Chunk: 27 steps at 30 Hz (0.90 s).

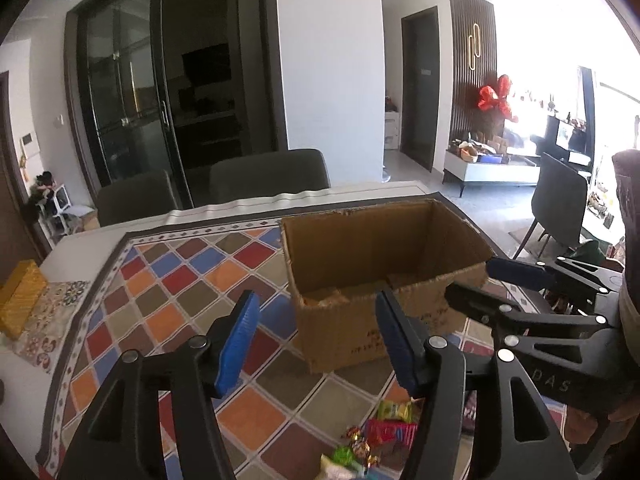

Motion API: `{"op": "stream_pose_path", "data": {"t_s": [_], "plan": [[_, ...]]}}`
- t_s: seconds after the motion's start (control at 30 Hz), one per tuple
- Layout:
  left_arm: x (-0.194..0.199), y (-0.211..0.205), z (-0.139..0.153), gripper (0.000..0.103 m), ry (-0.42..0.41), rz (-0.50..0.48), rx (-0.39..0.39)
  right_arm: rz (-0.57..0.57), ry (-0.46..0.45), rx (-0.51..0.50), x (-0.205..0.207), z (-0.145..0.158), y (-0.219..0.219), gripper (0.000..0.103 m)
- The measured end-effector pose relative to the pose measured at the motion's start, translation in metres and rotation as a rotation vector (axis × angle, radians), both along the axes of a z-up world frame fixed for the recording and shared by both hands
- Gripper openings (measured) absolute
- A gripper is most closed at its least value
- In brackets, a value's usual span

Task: Organize snacks
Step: 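Move both tools back to the snacks and grasp the white DENMAS bag with the left tool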

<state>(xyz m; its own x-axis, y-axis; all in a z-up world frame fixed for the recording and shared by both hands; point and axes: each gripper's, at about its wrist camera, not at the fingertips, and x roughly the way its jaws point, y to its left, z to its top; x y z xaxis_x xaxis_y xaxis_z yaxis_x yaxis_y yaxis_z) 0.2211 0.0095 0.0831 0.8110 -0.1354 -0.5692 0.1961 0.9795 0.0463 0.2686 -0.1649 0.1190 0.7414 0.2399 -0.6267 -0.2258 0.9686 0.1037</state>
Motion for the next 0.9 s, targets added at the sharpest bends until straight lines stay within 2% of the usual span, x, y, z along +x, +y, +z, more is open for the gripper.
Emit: {"op": "stream_pose_path", "data": {"t_s": [0.27,0.47,0.9], "plan": [[-0.039,0.016,-0.009,0.063,0.008,0.005,-0.014,0.073,-0.013,0.021,-0.039,-0.005,0.018,0.053],[-0.062,0.024,-0.029,0.063,0.042,0.004,0.009,0.144,0.026,0.015,-0.06,-0.021,0.032,0.053],[-0.083,0.034,-0.088,0.063,0.228,0.011,0.016,0.265,0.194,-0.131,-0.072,-0.074,0.058,0.053]]}}
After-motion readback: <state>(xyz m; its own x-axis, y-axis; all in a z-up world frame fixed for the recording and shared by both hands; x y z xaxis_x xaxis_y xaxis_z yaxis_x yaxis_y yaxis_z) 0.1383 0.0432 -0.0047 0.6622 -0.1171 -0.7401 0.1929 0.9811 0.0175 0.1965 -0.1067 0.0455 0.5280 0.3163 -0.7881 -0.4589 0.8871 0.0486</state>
